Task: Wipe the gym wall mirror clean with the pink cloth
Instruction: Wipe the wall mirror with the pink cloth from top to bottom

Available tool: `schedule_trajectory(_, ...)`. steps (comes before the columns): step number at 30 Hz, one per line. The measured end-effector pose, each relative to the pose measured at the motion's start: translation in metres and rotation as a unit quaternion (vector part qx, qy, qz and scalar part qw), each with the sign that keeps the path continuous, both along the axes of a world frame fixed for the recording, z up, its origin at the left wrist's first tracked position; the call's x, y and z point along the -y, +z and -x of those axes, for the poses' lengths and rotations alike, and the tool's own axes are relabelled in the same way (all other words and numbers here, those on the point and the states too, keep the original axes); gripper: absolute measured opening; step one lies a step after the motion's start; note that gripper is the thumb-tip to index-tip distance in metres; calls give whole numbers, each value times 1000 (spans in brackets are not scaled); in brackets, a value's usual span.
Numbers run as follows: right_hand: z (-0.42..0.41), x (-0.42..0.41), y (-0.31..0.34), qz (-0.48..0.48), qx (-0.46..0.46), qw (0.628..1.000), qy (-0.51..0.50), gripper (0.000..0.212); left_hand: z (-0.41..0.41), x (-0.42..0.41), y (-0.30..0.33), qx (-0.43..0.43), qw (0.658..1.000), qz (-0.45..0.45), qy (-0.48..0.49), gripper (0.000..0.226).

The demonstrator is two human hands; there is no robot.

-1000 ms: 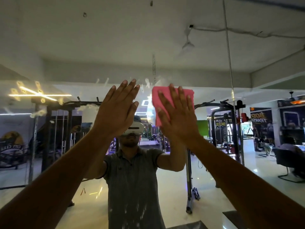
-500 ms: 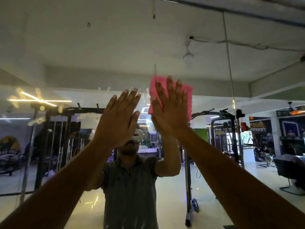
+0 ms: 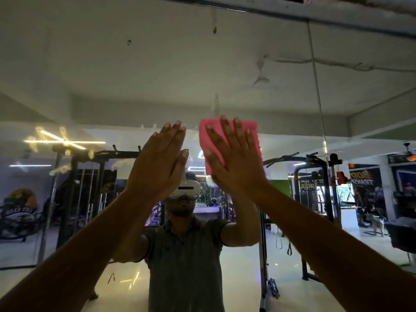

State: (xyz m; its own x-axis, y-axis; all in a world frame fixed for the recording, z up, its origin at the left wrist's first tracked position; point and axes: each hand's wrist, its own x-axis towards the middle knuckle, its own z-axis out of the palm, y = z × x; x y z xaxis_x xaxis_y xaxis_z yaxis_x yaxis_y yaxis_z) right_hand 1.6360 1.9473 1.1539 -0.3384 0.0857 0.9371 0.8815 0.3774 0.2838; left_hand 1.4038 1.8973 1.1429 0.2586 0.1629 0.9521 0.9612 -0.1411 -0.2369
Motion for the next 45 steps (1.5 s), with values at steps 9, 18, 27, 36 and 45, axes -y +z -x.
schedule_trajectory(9, 40, 9, 38, 12, -80, 997, 12, 71, 28, 3, 3, -34, 999, 12, 6, 65)
schedule_trajectory(18, 43, 9, 36, 12, -100, 995, 10, 71, 34, 2, 3, -25, 999, 0, -23, 66)
schedule_trajectory(27, 48, 6, 11, 0, -56, 998, 8, 72, 45, -2, 0, -33, 999, -19, -14, 66)
schedule_trajectory(36, 52, 9, 17, 17, -83, 996, -16, 75, 48, 0, 1, -39, 999, -20, -28, 66)
schedule_trajectory(45, 56, 10, 16, 21, -94, 995, -24, 75, 49, 4, 2, -38, 999, -11, -27, 64)
